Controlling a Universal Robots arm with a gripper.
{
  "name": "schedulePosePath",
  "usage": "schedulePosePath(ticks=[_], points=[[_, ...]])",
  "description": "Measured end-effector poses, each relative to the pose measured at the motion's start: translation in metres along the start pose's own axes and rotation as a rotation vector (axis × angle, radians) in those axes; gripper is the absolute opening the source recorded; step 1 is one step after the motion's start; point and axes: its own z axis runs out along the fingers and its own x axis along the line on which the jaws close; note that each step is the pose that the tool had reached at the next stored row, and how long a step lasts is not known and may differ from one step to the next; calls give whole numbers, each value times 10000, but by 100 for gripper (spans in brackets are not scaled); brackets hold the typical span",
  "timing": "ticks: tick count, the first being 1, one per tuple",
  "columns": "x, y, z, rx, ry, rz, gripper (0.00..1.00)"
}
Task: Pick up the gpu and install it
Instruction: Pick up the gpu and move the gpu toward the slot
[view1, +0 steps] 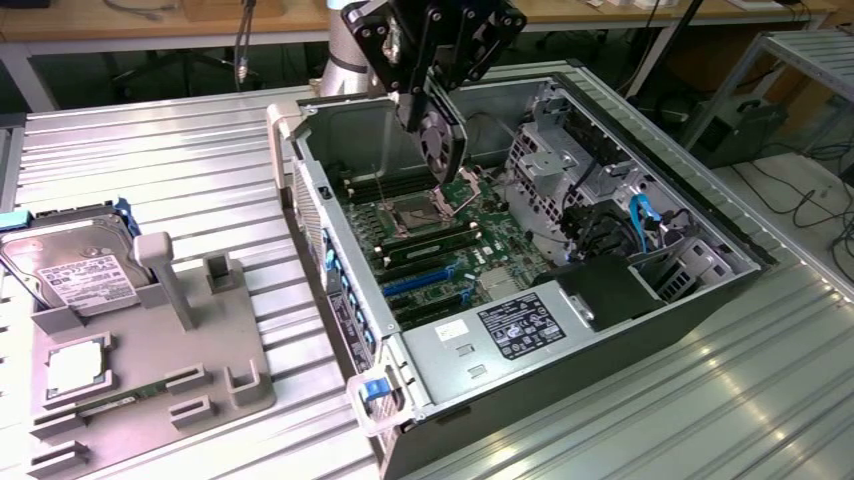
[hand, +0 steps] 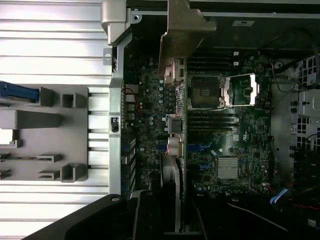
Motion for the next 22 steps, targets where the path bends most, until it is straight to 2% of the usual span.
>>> schedulePosePath(ticks=[9, 22], points=[[-114, -2, 9, 1, 0, 1, 27], [-377, -7, 31, 0, 0, 0, 27]])
